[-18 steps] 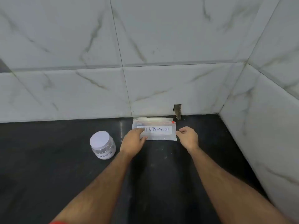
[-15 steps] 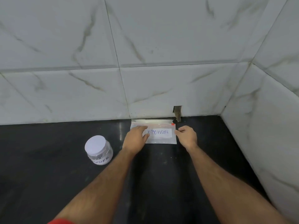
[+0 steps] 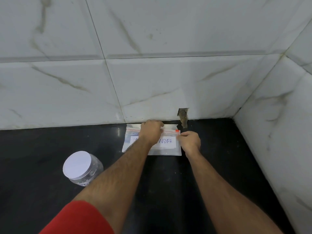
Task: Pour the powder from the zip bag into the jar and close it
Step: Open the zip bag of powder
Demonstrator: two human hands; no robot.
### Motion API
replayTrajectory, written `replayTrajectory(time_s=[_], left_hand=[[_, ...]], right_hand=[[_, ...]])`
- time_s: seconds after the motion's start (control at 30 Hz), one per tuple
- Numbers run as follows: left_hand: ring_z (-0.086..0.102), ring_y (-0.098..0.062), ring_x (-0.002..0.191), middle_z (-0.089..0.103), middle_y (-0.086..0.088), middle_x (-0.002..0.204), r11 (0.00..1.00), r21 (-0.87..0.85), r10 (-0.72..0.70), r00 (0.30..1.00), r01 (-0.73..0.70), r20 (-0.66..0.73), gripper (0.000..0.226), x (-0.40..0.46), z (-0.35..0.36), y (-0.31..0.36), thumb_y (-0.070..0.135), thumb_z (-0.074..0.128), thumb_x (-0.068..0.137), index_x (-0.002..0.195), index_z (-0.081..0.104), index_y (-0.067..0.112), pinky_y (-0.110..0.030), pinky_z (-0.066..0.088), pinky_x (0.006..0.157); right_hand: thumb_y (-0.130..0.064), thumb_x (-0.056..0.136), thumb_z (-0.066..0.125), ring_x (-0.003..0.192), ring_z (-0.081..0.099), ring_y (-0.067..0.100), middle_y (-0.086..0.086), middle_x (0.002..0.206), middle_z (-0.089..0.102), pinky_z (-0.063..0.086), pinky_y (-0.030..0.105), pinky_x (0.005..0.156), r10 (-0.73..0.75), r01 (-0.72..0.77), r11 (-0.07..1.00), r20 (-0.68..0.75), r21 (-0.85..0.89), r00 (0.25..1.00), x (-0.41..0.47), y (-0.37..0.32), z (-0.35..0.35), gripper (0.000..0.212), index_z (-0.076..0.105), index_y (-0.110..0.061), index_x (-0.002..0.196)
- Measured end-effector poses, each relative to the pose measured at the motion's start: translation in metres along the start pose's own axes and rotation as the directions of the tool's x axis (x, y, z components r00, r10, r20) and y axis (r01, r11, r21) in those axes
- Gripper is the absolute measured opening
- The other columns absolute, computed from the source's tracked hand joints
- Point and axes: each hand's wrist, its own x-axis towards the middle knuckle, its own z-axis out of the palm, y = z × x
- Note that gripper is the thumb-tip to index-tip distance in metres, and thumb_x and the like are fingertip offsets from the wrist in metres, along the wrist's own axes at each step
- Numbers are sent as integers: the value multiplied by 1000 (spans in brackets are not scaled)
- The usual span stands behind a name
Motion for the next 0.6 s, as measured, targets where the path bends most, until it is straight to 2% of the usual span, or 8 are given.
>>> replayTrajectory(time_s=[0.17,0.3,0.37,0.5,0.6], left_hand=[[57,-22,119,68,2,124,998,-30,-55,994,58,92,31,10,2,-1,25,56,96,125,64,26,-40,34,104],[58,-18,119,70,9,120,998,-42,-41,989,47,141,26,4,-11,-8,34,61,94,118,69,28,-42,36,108],[60,-15,115,72,11,115,994,-91,-41,983,58,179,19,-2,-19,-12,36,63,94,108,73,28,-42,38,108],[62,-15,101,72,6,107,967,-253,19,982,29,188,17,-16,-41,-14,31,66,93,97,74,17,-33,47,92],[59,-12,92,68,4,95,934,-355,93,979,-23,181,17,-37,-65,-11,23,65,94,98,74,9,-24,44,81]], right_hand=[[-11,89,71,93,68,16,5,111,74,59,34,81,21,-29,981,44,192,999,-1,4,-3,22,75,-13,111],[-10,92,69,80,69,12,5,99,75,53,22,59,-16,-48,932,172,360,985,-13,2,-16,15,74,-11,106],[-10,93,68,85,73,16,7,101,75,54,24,59,-32,-70,912,240,405,970,-19,1,-23,18,73,-9,110],[-13,95,66,84,75,16,6,99,77,58,26,61,-126,-13,897,283,441,951,-36,-5,-37,11,73,-12,104],[-15,96,65,86,76,15,5,97,78,59,26,65,-212,75,894,267,442,940,-54,-11,-51,9,73,-14,97]])
